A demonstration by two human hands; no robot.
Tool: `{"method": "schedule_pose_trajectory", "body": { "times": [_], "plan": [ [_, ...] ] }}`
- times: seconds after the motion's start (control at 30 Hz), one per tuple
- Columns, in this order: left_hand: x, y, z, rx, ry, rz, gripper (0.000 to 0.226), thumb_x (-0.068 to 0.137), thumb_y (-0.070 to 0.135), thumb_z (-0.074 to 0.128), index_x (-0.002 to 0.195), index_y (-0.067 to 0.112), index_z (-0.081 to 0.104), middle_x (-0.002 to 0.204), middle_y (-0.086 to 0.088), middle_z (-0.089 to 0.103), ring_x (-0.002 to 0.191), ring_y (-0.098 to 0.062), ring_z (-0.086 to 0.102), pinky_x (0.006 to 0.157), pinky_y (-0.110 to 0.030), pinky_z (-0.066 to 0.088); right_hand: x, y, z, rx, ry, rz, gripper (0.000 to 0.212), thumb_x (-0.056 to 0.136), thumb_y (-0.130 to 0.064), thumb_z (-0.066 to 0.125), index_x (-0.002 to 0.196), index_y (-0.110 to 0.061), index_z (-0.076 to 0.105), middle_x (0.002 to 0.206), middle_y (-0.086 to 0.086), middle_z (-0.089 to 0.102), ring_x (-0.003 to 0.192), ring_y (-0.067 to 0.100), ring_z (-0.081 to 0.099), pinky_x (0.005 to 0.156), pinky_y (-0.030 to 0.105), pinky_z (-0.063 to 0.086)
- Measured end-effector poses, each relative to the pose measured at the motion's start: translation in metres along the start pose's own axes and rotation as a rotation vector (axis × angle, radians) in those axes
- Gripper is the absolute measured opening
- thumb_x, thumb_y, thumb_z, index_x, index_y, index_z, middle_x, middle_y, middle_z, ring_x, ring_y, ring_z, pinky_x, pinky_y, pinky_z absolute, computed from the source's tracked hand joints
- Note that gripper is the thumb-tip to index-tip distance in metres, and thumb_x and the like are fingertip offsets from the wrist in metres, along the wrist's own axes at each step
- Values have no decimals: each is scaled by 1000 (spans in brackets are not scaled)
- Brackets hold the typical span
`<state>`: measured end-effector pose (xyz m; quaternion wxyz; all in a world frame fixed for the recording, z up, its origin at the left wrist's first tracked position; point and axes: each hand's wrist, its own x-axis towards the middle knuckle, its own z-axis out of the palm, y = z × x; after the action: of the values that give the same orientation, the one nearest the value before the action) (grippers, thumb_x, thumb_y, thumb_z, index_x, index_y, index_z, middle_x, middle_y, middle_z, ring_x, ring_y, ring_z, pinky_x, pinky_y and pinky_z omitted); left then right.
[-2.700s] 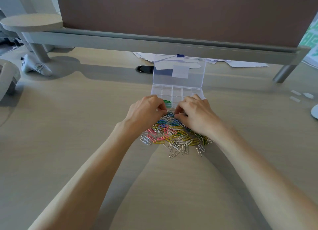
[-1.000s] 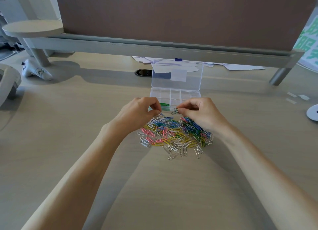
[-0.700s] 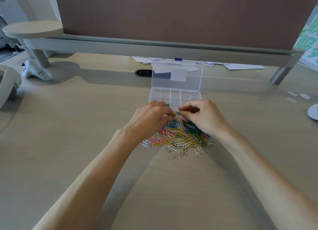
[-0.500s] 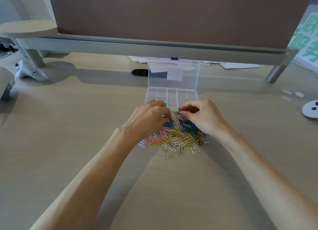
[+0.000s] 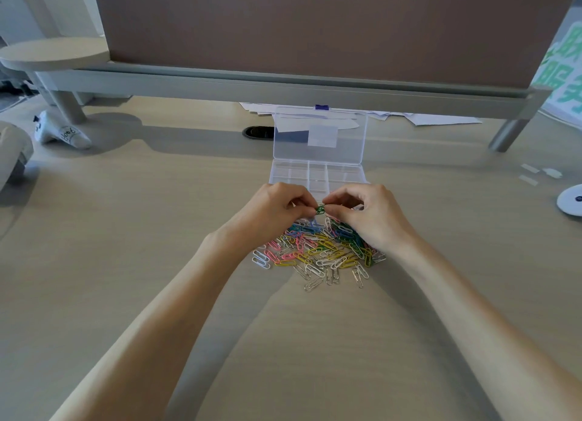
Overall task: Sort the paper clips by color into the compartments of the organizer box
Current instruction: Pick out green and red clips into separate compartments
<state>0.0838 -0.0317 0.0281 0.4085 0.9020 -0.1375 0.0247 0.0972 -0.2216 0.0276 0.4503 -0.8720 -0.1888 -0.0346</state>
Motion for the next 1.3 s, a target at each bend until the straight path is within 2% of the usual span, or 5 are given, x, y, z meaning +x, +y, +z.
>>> {"method": "schedule_pose_trajectory", "body": {
  "times": [0.4, 0.5, 0.63, 0.97, 1.3],
  "plan": [
    [1, 2, -5, -22, 60, -18, 7, 87, 20, 66, 87, 24, 72, 75, 13, 70, 66, 3, 57, 61, -10, 44, -3, -4, 3, 22, 74, -13, 11, 81, -26, 76, 92, -26, 74, 77, -14, 69, 69, 3, 63, 64, 13, 46],
    [9, -5, -10, 19, 222, -80, 6, 87, 23, 67, 86, 25, 72, 74, 16, 67, 69, 7, 57, 62, -9, 41, -8, -2, 0, -39, 139, -30, 17, 83, -26, 74, 100, -24, 73, 85, -19, 66, 74, -3, 60, 64, 7, 39],
    [19, -12, -16, 201, 357, -175, 10, 90, 28, 61, 93, 29, 70, 83, 17, 65, 80, -11, 58, 67, -26, 44, -19, 3, -4, -87, 193, -87, 14, 87, -22, 71, 100, -21, 74, 93, -12, 67, 79, 1, 58, 61, 5, 36],
    [5, -12, -10, 339, 330, -38, 16, 93, 26, 59, 105, 31, 68, 111, 15, 62, 90, -11, 57, 71, -29, 47, -44, 25, -18, -207, 310, -74, 10, 86, -15, 69, 88, -24, 73, 83, -20, 61, 87, 10, 56, 76, 18, 38],
    [-2, 5, 30, 429, 22, 234, 26, 98, 30, 50, 119, 38, 64, 112, 16, 58, 102, -6, 54, 65, -27, 40, -49, 37, -6, -359, 219, -34, 18, 84, -31, 70, 102, -27, 73, 91, -12, 54, 95, 15, 51, 80, 28, 40]
  ]
}}
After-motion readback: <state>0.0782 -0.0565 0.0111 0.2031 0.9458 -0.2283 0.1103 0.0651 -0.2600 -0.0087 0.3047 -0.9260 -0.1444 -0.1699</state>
